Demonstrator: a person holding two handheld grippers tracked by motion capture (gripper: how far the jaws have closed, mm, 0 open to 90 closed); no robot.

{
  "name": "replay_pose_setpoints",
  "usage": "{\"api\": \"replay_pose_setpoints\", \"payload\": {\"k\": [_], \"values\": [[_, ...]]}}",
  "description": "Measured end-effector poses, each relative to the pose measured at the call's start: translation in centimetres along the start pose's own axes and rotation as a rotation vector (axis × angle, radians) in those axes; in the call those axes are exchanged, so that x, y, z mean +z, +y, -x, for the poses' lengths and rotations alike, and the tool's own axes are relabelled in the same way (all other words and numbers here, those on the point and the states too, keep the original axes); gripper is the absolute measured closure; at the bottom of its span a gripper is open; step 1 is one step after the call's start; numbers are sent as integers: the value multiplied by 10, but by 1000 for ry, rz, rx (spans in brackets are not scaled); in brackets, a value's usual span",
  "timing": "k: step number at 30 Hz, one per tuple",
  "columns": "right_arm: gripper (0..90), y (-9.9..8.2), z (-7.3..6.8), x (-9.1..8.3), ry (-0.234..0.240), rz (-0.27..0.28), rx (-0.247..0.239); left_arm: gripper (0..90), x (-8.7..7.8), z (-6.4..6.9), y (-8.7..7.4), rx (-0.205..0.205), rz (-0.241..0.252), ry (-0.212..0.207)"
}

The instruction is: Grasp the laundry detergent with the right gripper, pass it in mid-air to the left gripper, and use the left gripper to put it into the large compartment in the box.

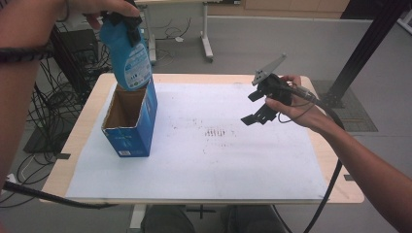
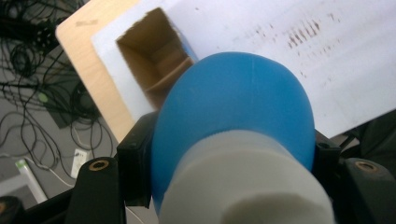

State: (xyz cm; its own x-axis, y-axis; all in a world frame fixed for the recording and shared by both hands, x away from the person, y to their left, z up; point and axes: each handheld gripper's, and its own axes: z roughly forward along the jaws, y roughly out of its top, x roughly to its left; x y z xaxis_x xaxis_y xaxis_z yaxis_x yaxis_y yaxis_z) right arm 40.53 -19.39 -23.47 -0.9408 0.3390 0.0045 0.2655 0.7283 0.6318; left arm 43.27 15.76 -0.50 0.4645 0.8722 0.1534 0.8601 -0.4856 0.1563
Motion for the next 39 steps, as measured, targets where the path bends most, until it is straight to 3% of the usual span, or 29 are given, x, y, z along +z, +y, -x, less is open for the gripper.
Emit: {"api": "replay_pose_setpoints", "payload": {"k": [4,10,13,15,20,32,39], "values": [[66,2,1,-5,-10,-2,1,365,-9,-11,1,-85,11,11],[66,3,2,-12,-19,1,0,365,-14,-25,4,-251,4,20],[66,3,3,-15,-23,8,9,365,-13,-29,5,-302,0,27],[66,3,4,-16,-23,9,9,365,-11,-30,7,-313,-7,33],[66,2,2,-19,-28,7,1,364,-3,-39,7,-385,-9,21],[66,-5,2,-21,-36,1,10,365,33,-59,-9,-539,-31,3],[67,-8,0,-16,-20,3,19,364,53,-60,-14,-559,-47,27]]}}
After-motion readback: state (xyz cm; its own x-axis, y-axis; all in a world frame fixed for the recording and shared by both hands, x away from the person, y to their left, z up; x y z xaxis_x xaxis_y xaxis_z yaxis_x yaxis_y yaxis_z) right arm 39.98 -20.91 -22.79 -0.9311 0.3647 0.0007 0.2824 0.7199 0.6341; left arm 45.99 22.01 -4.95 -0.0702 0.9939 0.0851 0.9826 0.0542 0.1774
